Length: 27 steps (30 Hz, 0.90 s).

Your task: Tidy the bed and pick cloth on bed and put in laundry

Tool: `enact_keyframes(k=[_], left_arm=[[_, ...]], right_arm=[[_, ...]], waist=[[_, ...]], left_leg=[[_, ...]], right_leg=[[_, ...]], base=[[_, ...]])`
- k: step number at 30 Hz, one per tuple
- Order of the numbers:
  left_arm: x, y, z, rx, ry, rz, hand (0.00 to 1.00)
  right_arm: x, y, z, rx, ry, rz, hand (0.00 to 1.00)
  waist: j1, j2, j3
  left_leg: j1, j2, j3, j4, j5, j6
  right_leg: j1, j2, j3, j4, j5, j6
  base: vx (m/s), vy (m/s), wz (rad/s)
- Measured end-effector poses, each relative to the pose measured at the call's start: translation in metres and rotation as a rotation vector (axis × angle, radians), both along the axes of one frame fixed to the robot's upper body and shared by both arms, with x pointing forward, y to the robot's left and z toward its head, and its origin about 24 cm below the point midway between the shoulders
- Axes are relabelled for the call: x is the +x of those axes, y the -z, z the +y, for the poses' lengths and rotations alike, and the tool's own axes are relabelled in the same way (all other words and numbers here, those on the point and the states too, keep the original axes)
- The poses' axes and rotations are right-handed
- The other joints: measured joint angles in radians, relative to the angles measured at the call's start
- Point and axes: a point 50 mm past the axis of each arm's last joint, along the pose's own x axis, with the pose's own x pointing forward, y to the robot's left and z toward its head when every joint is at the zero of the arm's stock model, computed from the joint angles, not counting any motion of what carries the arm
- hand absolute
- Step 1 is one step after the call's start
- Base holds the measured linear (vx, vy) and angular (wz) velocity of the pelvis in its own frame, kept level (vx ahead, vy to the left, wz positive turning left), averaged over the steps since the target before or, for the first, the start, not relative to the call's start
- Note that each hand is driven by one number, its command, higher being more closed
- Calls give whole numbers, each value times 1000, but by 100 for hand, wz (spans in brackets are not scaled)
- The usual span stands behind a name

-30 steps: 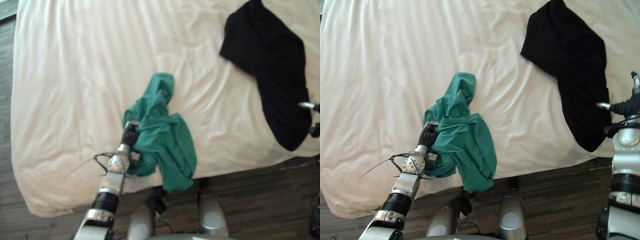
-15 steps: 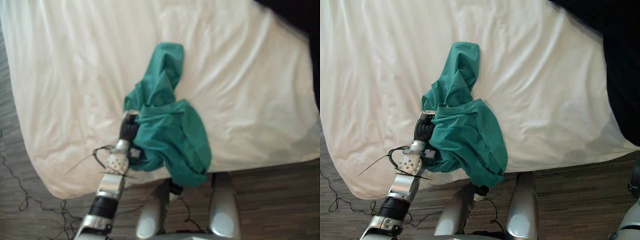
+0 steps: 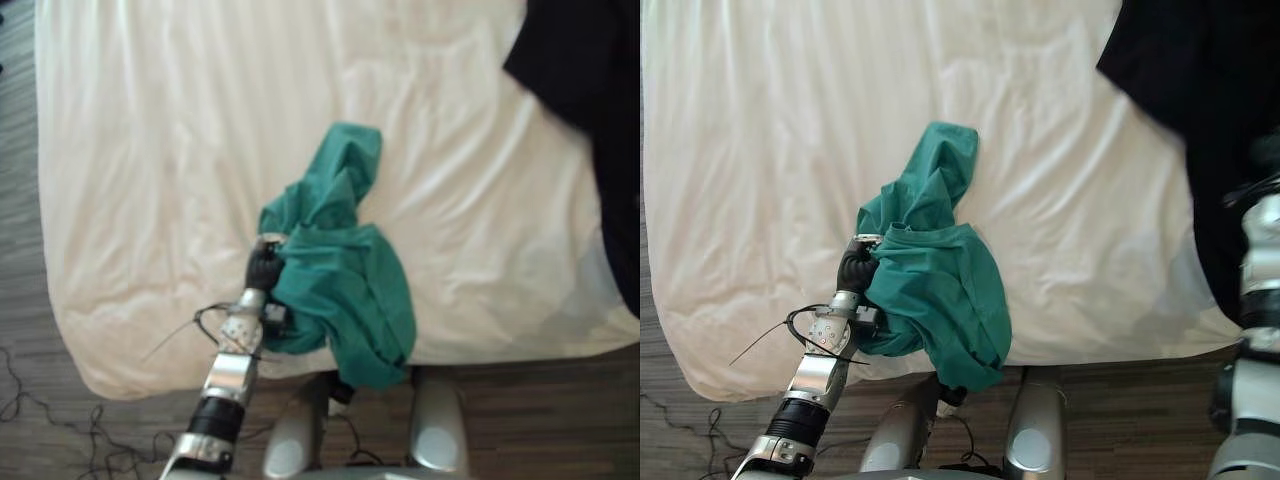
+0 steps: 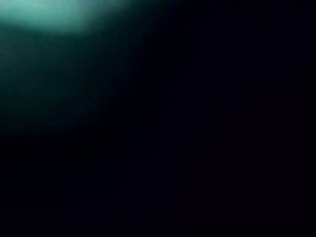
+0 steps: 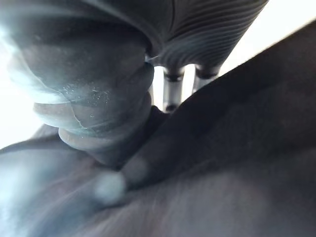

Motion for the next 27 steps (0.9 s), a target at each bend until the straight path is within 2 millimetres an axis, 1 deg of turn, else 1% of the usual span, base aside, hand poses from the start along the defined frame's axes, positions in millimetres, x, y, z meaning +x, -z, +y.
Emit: enact_keyframes(k=[1,2,4,5,7,8,9,10,11,12,13,14,15,16,17,18,19,20,21,22,24,25,26,27], left_arm=[[-3,6,-1,5,8,35,100],[-4,8,-2,6,11,48,100],[-8,22,-4,15,32,117,100],[-9,25,-5,17,37,134,100],[-14,41,-7,17,58,217,100],[-16,44,-7,16,56,235,100],[-21,51,-6,15,51,264,100],[-25,57,-5,13,45,294,100],[-31,64,-3,-5,35,333,100],[-30,65,-5,-13,35,339,100],[-34,70,-1,-30,9,361,100],[-35,70,1,-30,-1,364,100],[-35,72,0,-45,-13,371,100],[-39,75,-2,-63,-31,388,100],[-43,79,-3,-79,-43,403,100],[-47,81,-4,-85,-47,412,100],[-58,87,-4,-102,-60,438,100],[-62,88,-4,-107,-65,443,100],[-69,90,-4,-119,-75,451,100],[-73,92,-3,-135,-85,461,100],[-80,97,-3,-169,-114,484,100],[-81,96,-6,-200,-124,479,100],[-81,96,-8,-218,-127,474,100],[-80,95,-11,-242,-128,471,100]], right_arm=[[0,21,21,70,-87,-18,100],[-2,29,29,99,-117,-31,100],[-8,68,62,288,-229,-58,100],[-10,77,66,332,-243,-58,100],[-18,117,90,526,-296,-33,100],[-20,124,95,560,-308,-24,100],[-24,138,103,617,-320,-8,100],[-29,151,111,672,-335,8,100],[-38,169,123,734,-355,53,100],[-42,176,128,753,-361,76,100],[-52,194,139,798,-386,132,100],[-56,199,143,815,-390,147,100],[-60,206,146,835,-386,167,100],[-66,218,149,866,-380,210,100],[-73,228,152,890,-367,244,100],[-79,234,154,904,-356,260,100],[-96,248,157,937,-326,303,100],[-101,252,157,944,-318,317,100],[-110,260,159,957,-305,347,100],[-113,265,160,952,-296,372,100],[-120,275,157,908,-265,425,100],[-121,275,151,856,-245,441,100],[-123,277,146,827,-227,459,100],[-124,277,140,776,-198,478,100]], waist=[[0,-15,-17],[1,-22,-21],[0,-52,-52],[0,-57,-61],[1,-78,-104],[2,-81,-112],[2,-85,-126],[3,-90,-136],[4,-93,-149],[4,-88,-150],[4,-102,-165],[4,-116,-172],[2,-109,-172],[5,-87,-174],[2,-83,-177],[2,-83,-177],[2,-85,-187],[3,-86,-191],[5,-87,-194],[9,-87,-194],[32,-88,-195],[33,-89,-194],[34,-95,-195],[42,-109,-194]], left_leg=[[17,3,-5,0,0,0],[25,4,-8,1,0,0],[54,8,-48,2,0,0],[62,9,-61,2,0,0],[95,25,-116,2,0,0],[102,31,-125,2,0,0],[116,43,-138,2,0,0],[130,53,-148,2,0,0],[153,73,-170,3,-1,1],[162,87,-184,3,-2,2],[170,87,-213,3,-5,-1],[171,77,-222,3,-10,-7],[175,77,-233,3,-25,-28],[187,87,-248,3,-30,-40],[209,90,-257,3,-29,-43],[225,90,-264,3,-30,-43],[257,94,-286,2,-36,-52],[260,95,-293,2,-37,-54],[255,95,-319,2,-37,-54],[248,94,-335,2,-37,-54],[210,86,-395,3,-29,-65],[180,76,-442,3,-26,-69],[163,70,-464,3,-25,-70],[145,49,-463,3,-10,-64]], right_leg=[[36,4,-15,-19,0,0],[52,6,-21,-29,0,0],[124,16,-54,-65,1,-1],[142,19,-61,-72,2,-3],[215,46,-85,-110,30,-26],[229,54,-89,-118,39,-27],[252,69,-93,-130,59,-35],[268,80,-95,-127,77,-34],[270,94,-95,-81,104,-38],[253,99,-89,-51,93,-33],[299,119,-79,-248,82,-22],[315,118,-76,-305,97,-32],[345,121,-89,-340,83,-42],[361,137,-97,-343,83,-42],[387,139,-102,-343,83,-42],[406,141,-106,-343,83,-42],[449,146,-128,-342,81,-40],[456,148,-134,-342,81,-39],[466,149,-157,-343,81,-39],[466,149,-168,-343,81,-39],[466,148,-226,-348,80,-39],[467,143,-275,-346,72,-37],[468,133,-310,-340,56,-39],[471,114,-358,-327,33,-42]], base=[[112,-127,18],[117,-132,25],[146,-168,37],[179,-198,45],[155,-150,40],[146,-119,26],[140,-97,16],[239,-173,15],[185,-158,10],[160,-183,16],[72,-144,16],[75,-150,29],[64,-118,17],[77,-99,19],[68,-64,9],[74,-50,26],[76,-44,27],[78,-39,44],[57,-23,40],[31,-7,52],[0,1,79],[-21,2,111],[-47,11,122],[-72,49,94]])
